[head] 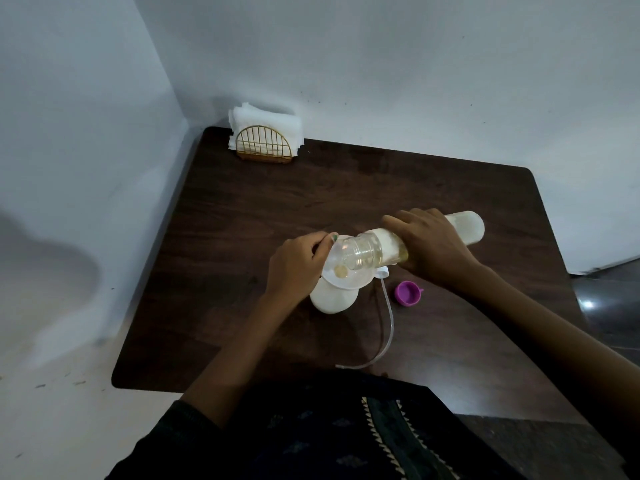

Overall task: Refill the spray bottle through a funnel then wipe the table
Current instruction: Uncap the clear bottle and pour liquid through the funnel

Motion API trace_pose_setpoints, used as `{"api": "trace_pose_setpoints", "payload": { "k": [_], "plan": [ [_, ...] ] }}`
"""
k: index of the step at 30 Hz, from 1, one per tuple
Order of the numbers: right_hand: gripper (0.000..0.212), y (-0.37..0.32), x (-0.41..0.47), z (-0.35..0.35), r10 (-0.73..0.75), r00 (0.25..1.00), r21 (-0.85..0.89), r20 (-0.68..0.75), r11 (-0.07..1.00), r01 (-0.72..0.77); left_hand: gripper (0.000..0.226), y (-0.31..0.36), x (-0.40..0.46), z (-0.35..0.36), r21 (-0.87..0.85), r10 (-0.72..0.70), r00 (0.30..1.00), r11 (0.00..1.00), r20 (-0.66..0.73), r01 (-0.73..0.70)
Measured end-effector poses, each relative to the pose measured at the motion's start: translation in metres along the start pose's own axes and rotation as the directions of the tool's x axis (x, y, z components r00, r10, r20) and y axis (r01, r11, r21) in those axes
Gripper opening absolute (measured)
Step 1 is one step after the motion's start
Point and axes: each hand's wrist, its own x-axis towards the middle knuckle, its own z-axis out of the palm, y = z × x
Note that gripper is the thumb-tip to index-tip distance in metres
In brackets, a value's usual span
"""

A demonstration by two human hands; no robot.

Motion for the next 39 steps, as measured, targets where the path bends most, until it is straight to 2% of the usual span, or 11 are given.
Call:
{"api": "trace_pose_setpoints", "payload": {
  "k": [39],
  "plan": [
    [0.049, -0.0021, 0.0026, 0.0002, 0.004, 1.000, -0.007, 0.019, 1.000, -0.004, 0.031, -0.0038, 0.0009, -0.0014, -0.013, 0.012, 1.000, 1.000, -0.015, -0.012]
  ]
}}
